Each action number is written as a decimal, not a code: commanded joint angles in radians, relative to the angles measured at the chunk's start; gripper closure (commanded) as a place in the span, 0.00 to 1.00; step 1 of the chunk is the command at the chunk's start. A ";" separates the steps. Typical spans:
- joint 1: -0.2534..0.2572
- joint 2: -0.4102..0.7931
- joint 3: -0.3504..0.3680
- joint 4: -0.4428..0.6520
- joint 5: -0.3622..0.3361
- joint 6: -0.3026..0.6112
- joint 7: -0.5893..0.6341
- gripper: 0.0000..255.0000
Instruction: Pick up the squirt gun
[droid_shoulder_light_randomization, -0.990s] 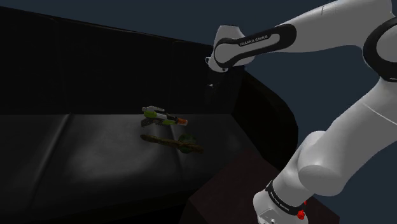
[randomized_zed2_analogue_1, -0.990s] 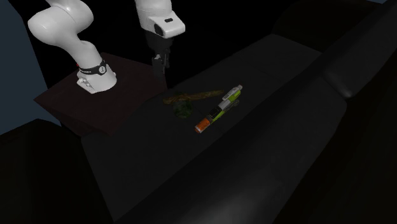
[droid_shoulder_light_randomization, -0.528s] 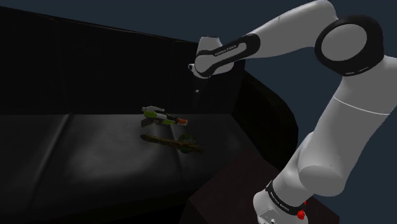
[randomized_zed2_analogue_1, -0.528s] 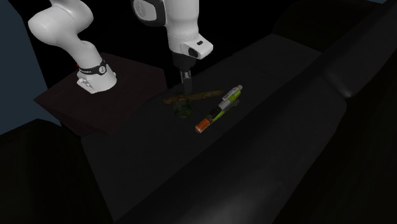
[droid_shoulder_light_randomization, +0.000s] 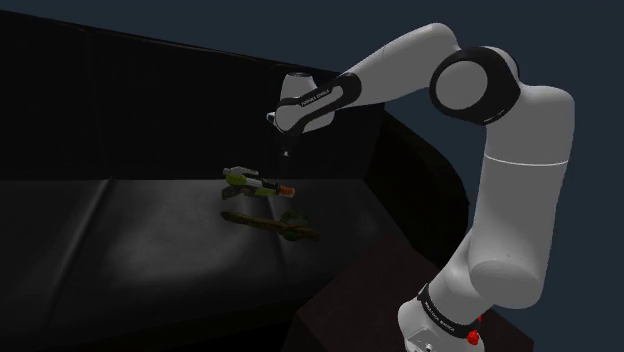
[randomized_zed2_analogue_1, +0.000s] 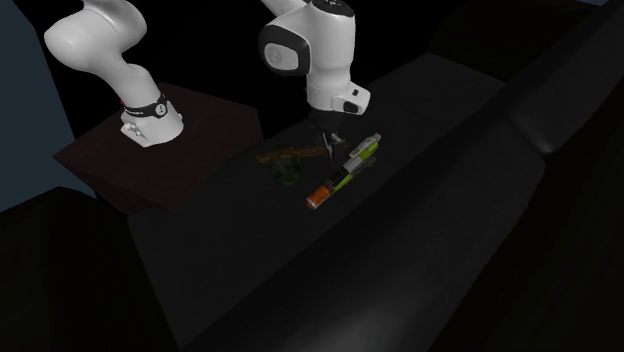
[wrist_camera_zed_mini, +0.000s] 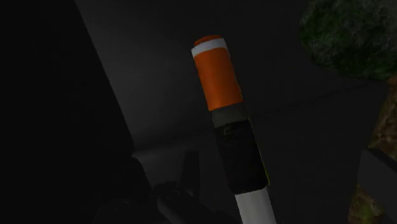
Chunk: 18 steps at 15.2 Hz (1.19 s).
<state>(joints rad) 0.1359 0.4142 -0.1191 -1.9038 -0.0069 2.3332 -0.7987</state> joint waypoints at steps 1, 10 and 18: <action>0.000 0.068 0.018 0.062 -0.001 0.012 -0.042 0.00; 0.003 0.241 0.054 0.195 -0.012 0.063 -0.115 0.00; 0.002 0.273 0.054 0.196 -0.011 0.094 -0.115 1.00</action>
<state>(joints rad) 0.1378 0.6861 -0.0648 -1.7076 -0.0177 2.4268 -0.9133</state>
